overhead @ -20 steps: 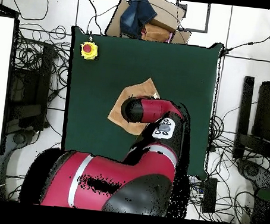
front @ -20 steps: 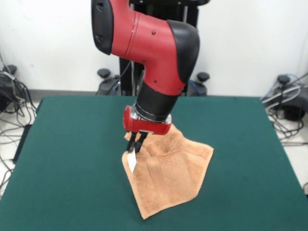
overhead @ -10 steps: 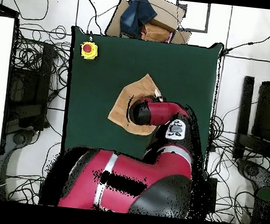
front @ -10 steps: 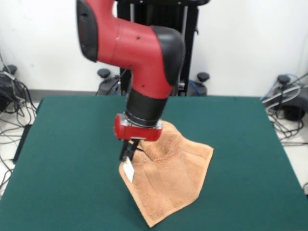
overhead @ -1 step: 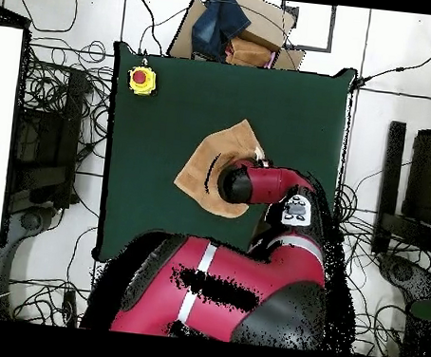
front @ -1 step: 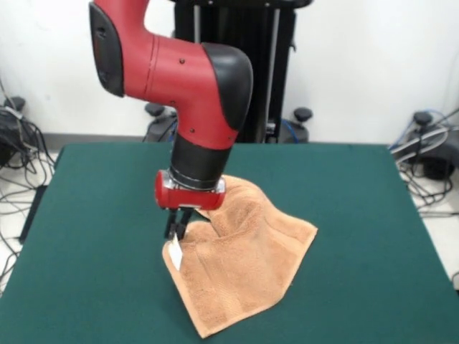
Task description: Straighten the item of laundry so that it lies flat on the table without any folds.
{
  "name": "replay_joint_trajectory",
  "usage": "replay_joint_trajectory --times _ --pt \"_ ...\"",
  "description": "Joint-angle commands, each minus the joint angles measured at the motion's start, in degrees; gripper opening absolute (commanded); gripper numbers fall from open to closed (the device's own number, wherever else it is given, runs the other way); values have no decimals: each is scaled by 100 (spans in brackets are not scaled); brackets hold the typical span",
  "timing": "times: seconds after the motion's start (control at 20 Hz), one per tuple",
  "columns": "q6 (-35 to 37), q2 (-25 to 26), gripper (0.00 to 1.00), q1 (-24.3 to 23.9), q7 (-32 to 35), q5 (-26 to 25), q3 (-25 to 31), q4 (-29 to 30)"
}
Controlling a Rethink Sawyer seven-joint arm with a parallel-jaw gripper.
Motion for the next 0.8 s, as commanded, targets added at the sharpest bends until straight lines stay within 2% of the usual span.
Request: replay_joint_trajectory --times 0.05,0.2,0.35,0.6,0.8 --pt "-395 471 0 520 896 48 319 -99" --pt "-759 634 0 756 1147 146 71 -171" --pt "-708 531 0 569 873 13 259 -62" --pt "-187 32 0 -588 -402 -710 1077 379" --pt "216 -158 0 -1377 -1005 -1093 1674 532"
